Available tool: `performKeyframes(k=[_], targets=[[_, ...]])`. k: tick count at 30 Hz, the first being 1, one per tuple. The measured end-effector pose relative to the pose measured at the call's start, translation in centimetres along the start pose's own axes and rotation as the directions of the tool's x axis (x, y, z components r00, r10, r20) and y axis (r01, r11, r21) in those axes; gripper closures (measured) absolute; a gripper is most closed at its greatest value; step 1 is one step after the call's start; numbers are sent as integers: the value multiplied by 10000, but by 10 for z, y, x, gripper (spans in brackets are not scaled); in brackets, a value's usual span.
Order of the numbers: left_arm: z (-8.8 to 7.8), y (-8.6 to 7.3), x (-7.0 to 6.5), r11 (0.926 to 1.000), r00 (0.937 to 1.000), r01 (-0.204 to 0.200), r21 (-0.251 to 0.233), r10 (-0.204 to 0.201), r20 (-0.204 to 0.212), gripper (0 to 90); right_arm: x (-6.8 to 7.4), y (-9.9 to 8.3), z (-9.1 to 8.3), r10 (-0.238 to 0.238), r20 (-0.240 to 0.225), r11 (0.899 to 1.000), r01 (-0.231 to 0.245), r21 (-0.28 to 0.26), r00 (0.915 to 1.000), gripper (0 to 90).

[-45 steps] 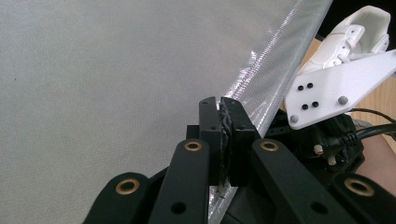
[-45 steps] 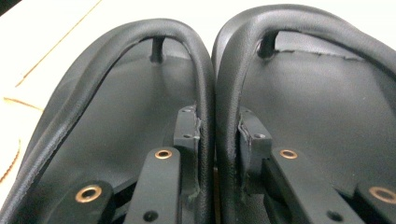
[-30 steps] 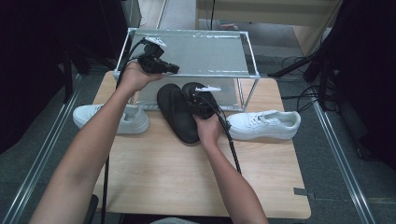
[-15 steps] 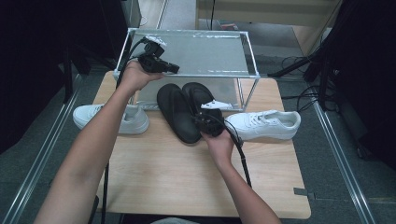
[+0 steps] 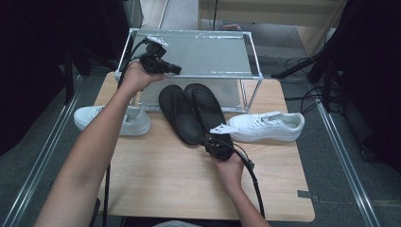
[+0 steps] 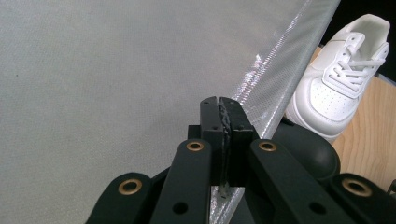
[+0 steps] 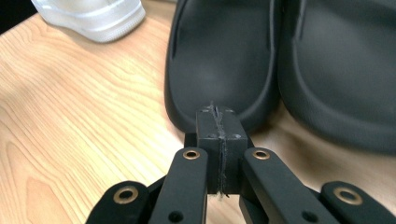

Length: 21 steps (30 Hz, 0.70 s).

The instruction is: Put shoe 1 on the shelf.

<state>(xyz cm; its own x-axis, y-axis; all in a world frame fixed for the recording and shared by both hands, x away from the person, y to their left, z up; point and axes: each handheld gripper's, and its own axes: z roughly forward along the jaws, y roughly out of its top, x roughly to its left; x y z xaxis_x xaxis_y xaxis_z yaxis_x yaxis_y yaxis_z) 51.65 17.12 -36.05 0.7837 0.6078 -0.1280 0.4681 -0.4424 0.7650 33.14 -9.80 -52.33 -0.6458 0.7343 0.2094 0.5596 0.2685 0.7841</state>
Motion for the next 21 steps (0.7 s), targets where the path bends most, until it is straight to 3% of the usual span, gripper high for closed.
performKeyframes(k=[6, 12, 21], targets=[[0, 0, 0, 10000, 10000, -41, 5, 41, -11, 894, -3, -9, 6, 116, -121, 9995, -112, 295, 9999, 900], [0, 0, 0, 10000, 10000, -47, -3, 47, -23, 894, -1, -10, 17, -61, -88, 9990, 65, 439, 9999, 900], [0, 0, -1, 9999, 9999, -124, 51, 124, -83, 897, 5, -6, 32, 52, -81, 9998, -51, 172, 10000, 900]])
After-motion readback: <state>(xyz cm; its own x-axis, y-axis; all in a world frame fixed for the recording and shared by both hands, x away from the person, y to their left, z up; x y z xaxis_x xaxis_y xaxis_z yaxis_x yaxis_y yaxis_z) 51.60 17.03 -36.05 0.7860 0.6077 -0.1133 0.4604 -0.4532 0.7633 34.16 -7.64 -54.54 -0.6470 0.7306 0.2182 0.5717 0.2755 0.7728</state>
